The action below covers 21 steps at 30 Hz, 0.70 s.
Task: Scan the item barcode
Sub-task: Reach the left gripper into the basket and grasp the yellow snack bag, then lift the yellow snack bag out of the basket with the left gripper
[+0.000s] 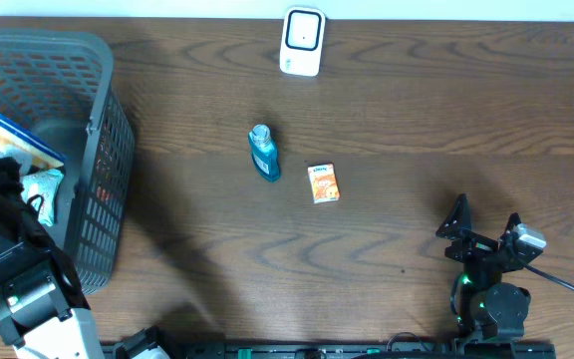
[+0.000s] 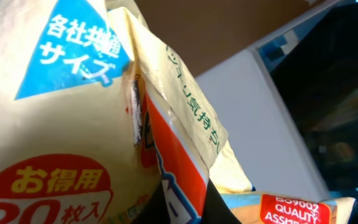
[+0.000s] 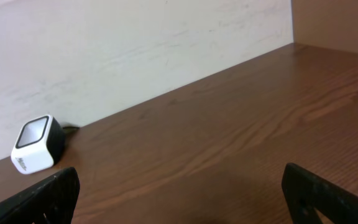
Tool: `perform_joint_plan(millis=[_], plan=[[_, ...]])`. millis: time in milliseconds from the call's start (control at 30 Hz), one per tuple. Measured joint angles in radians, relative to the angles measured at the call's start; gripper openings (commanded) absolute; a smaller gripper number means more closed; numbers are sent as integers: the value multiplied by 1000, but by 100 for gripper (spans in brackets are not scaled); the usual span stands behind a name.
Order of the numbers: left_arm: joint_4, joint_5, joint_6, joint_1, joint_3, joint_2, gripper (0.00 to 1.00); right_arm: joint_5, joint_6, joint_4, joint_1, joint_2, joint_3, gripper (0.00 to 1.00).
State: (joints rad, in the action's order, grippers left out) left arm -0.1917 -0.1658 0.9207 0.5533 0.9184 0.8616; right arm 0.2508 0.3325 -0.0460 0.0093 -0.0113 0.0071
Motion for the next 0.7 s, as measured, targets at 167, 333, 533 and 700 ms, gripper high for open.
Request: perform_joint_plan(millis=[167,333,533,700], plan=[[10,-80,-199,0,0,0,7,0,0,0,0,0,0,99],[29,-129,-366,0,0,0,7,0,0,0,0,0,0,99],[51,-148,-425,0,0,-5,7,0,0,0,0,0,0,99],[70,-190,-433,0,0,-35,7,0,0,0,0,0,0,99]])
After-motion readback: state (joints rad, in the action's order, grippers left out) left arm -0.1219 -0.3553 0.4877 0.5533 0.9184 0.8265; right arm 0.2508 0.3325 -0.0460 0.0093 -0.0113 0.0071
